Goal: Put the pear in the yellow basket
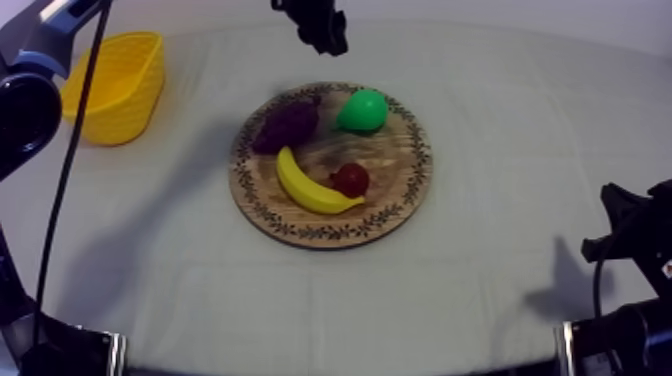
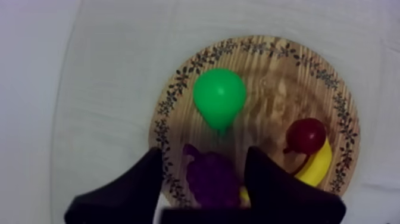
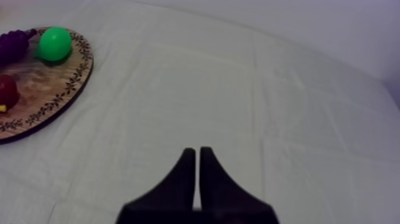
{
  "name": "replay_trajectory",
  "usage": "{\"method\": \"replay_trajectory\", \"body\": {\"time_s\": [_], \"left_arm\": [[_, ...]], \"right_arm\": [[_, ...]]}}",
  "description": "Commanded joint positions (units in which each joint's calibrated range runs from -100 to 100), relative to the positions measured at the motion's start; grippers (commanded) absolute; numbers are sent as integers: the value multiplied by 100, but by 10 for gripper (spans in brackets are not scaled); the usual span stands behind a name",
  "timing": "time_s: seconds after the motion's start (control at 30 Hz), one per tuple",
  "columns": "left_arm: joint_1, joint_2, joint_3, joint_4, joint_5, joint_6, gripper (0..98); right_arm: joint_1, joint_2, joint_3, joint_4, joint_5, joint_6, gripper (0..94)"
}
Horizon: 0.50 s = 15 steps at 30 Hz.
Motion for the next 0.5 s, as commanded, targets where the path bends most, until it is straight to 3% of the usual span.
{"method": "replay_trajectory", "body": {"time_s": [0.0, 0.2, 0.47], "left_arm": [[-5, -29, 93, -5, 1, 40, 652], [-10, -89, 262, 23, 5, 110, 750], [67, 94, 228, 21, 4, 166, 800]], "right_arm": [[-1, -2, 0, -1, 1, 1, 4], [-1, -2, 0, -1, 1, 1, 4], [-1, -2, 0, -1, 1, 1, 4]]}}
